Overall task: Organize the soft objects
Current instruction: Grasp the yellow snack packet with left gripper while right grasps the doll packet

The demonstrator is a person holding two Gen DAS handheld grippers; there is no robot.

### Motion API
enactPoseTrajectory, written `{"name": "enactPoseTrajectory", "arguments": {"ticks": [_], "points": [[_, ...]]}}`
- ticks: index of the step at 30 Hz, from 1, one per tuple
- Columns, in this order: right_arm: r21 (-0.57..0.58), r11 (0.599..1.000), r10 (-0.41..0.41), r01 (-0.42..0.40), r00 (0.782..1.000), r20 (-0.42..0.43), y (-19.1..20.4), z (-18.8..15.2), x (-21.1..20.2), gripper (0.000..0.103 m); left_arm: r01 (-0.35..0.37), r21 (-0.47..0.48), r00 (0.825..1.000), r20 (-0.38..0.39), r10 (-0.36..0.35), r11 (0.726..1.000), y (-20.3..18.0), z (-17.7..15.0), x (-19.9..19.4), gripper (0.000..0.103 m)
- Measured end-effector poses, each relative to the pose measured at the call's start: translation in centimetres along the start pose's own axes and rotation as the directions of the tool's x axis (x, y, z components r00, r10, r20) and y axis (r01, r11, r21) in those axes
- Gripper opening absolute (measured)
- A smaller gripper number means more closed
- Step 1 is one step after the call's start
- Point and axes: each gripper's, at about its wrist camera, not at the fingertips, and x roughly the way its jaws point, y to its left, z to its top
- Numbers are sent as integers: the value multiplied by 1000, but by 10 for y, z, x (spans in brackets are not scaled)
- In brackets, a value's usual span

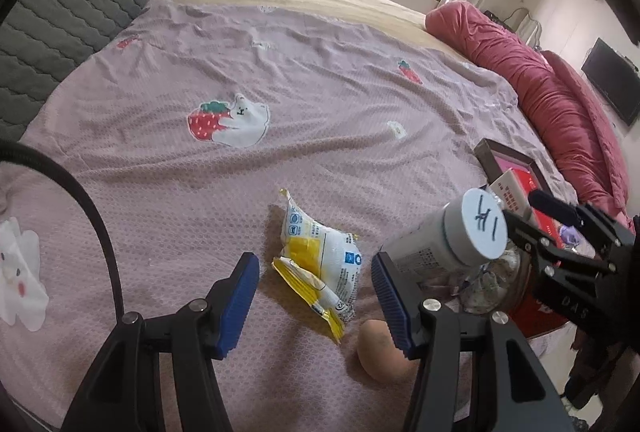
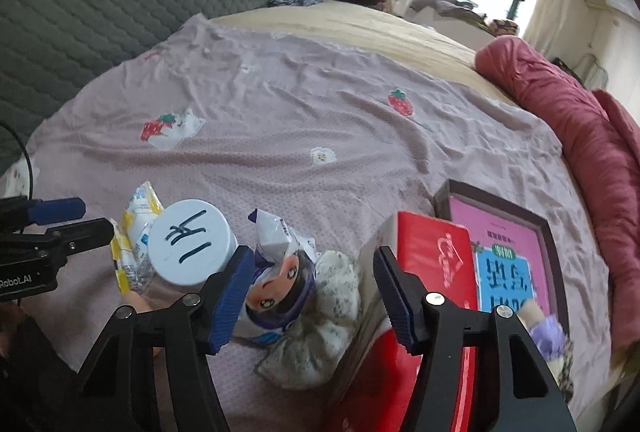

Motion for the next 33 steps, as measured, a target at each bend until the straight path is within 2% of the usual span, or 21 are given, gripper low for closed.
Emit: {"name": "enactPoseTrajectory", "arguments": {"ticks": [1,3,5,8,9,10,12,20,22,27,33], "points": [[-14,1000,8,-8,1000,-12,0,1,4,62,-1,-1,1000,-3,1,1000,0,0,2,58],[-34,999,31,-32,999,-31,1,3,11,52,-1,-3,1000,-12,1,1000,-1,-1,4,58],[-48,997,53,-55,997,-50,2,4,18,48,-1,-3,1000,-18,1,1000,-1,0,9,58],[-58,995,78,-82,995,-63,5,4,26,35,4,3,1000,-24,-4,1000,-3,0,13,58],[-61,994,82,-86,995,-64,6,3,27,25,6,6,1000,-29,-6,1000,-3,0,14,58],[-60,994,90,-93,994,-64,7,2,28,20,6,7,1000,-31,-5,1000,-4,0,15,58],[-50,993,100,-102,994,-54,7,0,28,17,2,11,999,-38,-1,1000,-5,1,19,58],[51,991,122,-123,992,31,-7,-8,6,14,-40,23,996,-76,42,999,-5,0,41,58],[74,989,128,-132,990,50,-10,-10,-3,14,-15,7,997,-82,15,1000,-4,1,46,58],[116,983,130,-140,987,93,-18,-11,-20,14,-20,-2,997,-81,19,1000,-5,4,52,59],[129,982,123,-137,986,115,-19,-11,-31,14,-75,63,994,-69,80,995,-15,3,60,58]]}}
